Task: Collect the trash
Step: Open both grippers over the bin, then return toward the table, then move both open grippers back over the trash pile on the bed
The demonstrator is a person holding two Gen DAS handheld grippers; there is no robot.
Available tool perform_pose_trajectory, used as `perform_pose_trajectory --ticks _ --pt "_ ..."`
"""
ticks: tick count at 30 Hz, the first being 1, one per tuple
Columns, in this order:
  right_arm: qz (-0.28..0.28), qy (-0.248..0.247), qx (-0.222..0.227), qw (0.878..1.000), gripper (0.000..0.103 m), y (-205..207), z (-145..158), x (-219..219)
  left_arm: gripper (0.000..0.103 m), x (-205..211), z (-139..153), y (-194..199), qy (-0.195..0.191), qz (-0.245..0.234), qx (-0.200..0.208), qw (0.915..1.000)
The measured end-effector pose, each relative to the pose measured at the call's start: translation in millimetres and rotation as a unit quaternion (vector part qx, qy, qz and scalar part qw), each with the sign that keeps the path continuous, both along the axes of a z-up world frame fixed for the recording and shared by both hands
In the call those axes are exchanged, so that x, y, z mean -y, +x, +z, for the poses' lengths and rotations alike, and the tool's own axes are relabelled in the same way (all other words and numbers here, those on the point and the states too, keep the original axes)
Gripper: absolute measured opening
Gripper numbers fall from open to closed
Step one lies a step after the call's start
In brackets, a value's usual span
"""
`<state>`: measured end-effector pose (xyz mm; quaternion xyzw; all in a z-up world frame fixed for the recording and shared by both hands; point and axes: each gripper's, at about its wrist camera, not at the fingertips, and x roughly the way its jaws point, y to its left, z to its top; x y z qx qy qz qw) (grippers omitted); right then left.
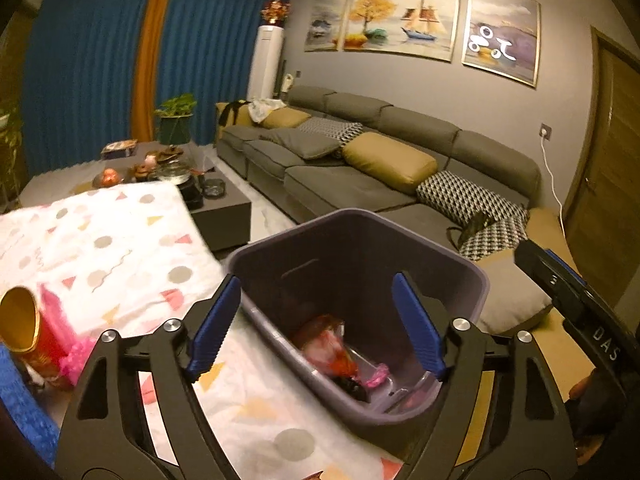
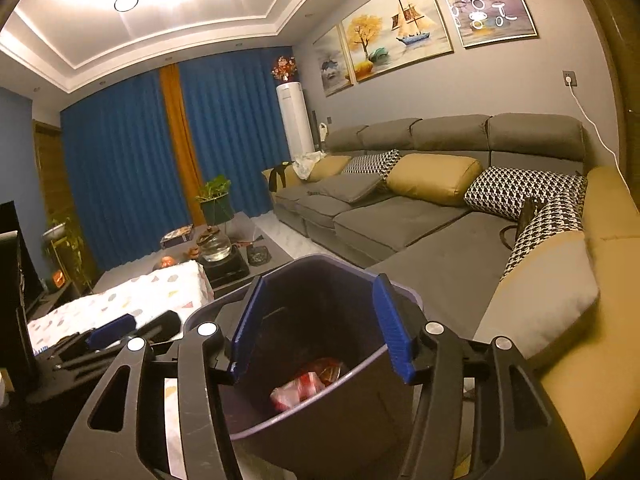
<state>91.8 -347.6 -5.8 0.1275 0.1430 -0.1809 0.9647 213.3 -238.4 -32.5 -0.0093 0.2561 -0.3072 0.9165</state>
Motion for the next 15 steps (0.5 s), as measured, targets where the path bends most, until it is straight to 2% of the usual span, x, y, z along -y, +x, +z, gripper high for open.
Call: perform_pose_trajectory --ticks 6,10,15 --pt "0.013 -0.017 0.001 1.0 0.066 -9.4 2.5 -18.6 0.086 -31.1 5.0 -17.0 0.005 0.056 0.008 0.9984" --pt "0.029 -0.026 -0.001 0.999 0.071 -14.0 1.6 -36.8 0.091 -61.5 5.5 -32.2 0.014 0.104 0.008 0.9945" --pt "0.065 -0.025 -0.004 0.998 0.077 -15.6 -3.1 -65.9 0.092 -100.9 6.8 -49.9 0.031 0.164 0.017 0.9858"
